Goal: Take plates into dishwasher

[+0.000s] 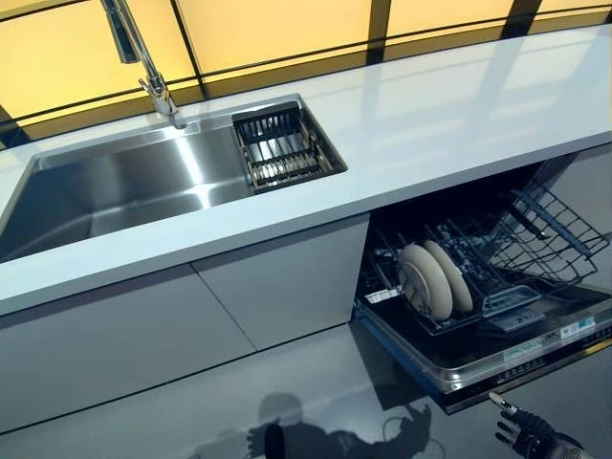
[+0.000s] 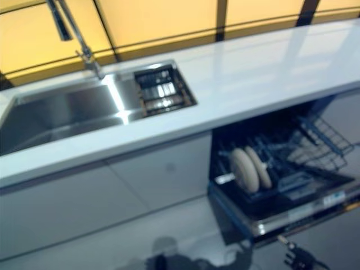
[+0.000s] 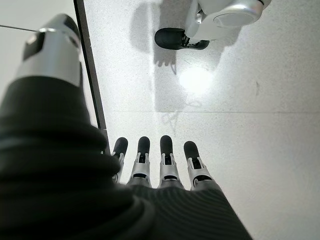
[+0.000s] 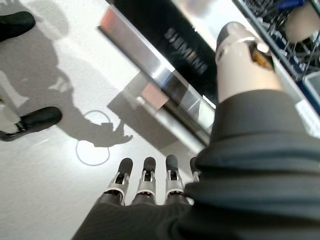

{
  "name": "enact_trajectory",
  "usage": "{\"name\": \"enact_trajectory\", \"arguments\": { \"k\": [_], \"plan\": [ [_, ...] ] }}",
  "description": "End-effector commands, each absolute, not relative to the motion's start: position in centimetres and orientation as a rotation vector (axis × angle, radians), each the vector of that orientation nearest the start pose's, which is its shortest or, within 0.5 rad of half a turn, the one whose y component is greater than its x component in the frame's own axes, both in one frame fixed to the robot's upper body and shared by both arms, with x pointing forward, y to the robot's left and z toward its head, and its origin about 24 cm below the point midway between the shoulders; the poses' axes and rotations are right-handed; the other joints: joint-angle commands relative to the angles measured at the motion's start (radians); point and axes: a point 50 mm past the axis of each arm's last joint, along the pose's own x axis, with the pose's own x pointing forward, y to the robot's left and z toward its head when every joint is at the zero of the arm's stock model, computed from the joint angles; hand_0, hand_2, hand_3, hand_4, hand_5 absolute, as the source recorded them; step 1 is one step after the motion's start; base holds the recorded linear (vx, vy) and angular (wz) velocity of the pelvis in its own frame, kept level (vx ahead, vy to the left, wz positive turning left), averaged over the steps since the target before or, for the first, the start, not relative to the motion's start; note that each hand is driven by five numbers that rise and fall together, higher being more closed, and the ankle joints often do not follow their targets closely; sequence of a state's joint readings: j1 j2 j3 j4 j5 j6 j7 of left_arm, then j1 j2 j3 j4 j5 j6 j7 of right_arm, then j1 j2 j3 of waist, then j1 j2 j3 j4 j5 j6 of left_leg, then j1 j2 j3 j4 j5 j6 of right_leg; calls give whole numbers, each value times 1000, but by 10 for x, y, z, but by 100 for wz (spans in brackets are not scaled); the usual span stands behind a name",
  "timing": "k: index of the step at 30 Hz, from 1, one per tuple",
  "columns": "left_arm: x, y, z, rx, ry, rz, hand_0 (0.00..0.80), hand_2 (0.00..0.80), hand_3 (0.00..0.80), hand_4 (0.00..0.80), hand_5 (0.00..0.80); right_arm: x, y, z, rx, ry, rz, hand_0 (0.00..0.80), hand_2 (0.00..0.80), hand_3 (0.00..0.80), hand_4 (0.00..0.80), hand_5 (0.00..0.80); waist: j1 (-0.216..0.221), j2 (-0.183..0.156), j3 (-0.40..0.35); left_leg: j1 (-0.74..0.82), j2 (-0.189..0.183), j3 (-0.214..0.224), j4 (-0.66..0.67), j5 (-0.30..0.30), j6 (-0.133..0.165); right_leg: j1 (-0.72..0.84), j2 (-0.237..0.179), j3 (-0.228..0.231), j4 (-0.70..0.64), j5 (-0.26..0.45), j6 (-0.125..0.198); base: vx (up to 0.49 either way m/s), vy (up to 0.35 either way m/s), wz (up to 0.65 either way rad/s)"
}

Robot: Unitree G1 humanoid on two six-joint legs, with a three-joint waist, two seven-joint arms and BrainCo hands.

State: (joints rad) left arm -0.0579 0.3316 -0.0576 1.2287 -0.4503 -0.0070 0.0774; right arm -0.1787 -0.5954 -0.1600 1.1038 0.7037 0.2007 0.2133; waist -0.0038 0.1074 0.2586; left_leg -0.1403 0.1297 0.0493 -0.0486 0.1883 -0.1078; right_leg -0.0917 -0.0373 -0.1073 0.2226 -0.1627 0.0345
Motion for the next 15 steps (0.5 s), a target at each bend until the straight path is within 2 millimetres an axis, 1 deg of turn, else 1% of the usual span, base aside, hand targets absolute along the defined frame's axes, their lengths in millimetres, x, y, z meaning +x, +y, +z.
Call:
{"name": "enact_trajectory", "arguments": {
  "k": [1, 3, 4, 6, 8, 9, 10, 13, 14, 15],
  "plan": [
    [145, 287, -128, -31, 985, 469, 0, 0, 0, 0, 0, 218, -357, -42, 421, 569, -451, 0, 0, 0, 0, 0, 19, -61, 52, 20, -58, -8, -9, -50, 25, 44, -24, -56, -152, 132, -3, -32, -26, 14],
    [150, 287, -126, -27, 966, 451, 0, 0, 0, 0, 0, 233, -358, -31, 441, 501, -448, 0, 0, 0, 0, 0, 28, -47, 69, 7, -63, -13, -13, -46, 26, 24, -31, -69, -137, 127, -4, -64, -35, 9],
    [151, 287, -126, -28, 964, 449, 0, 0, 0, 0, 0, 235, -358, -29, 442, 493, -448, 0, 0, 0, 0, 0, 28, -45, 71, 5, -64, -13, -13, -46, 26, 21, -32, -70, -134, 126, -4, -75, -18, 3],
    [158, 285, -123, -32, 947, 429, 0, 0, 0, 0, 0, 246, -358, -19, 458, 436, -451, 0, 0, 0, 0, 0, 32, -26, 84, -6, -72, -18, -16, -44, 27, -4, -38, -79, -116, 120, -4, -62, 11, 2],
    [161, 282, -123, -40, 937, 415, 0, 0, 0, 0, 0, 254, -358, -12, 449, 415, -451, 0, 0, 0, 0, 0, 33, -11, 95, -15, -77, -22, -17, -42, 28, -23, -44, -84, -100, 115, -5, -51, 47, 3],
    [164, 280, -122, -47, 927, 401, 0, 0, 0, 0, 0, 262, -359, -3, 442, 394, -444, 0, 0, 0, 0, 0, 34, 3, 104, -20, -82, -25, -17, -38, 29, -39, -48, -87, -86, 111, -6, -56, 64, 0],
    [166, 277, -122, -49, 922, 391, 0, 0, 0, 0, 0, 265, -359, 1, 437, 382, -435, 0, 0, 0, 0, 0, 35, 10, 110, -24, -84, -27, -17, -37, 30, -47, -51, -90, -80, 110, -6, -73, 72, -7],
    [172, 271, -121, -58, 901, 355, 0, 0, 0, 0, 0, 285, -363, 28, 416, 303, -404, 0, 0, 0, 0, 0, 43, 46, 134, -49, -93, -37, -11, -28, 34, -105, -63, -96, -30, 102, -9, -66, 55, -6],
    [173, 270, -121, -60, 900, 354, 0, 0, 0, 0, 0, 286, -364, 30, 414, 297, -402, 0, 0, 0, 0, 0, 43, 48, 135, -53, -94, -37, -9, -28, 34, -110, -64, -96, -25, 100, -10, -63, 66, -11],
    [173, 268, -121, -64, 894, 340, 0, 0, 0, 0, 0, 296, -364, 44, 408, 239, -374, 0, 0, 0, 0, 0, 46, 62, 148, -68, -99, -39, 1, -28, 36, -136, -69, -97, -4, 96, -12, -58, 61, -30]
  ]
}}
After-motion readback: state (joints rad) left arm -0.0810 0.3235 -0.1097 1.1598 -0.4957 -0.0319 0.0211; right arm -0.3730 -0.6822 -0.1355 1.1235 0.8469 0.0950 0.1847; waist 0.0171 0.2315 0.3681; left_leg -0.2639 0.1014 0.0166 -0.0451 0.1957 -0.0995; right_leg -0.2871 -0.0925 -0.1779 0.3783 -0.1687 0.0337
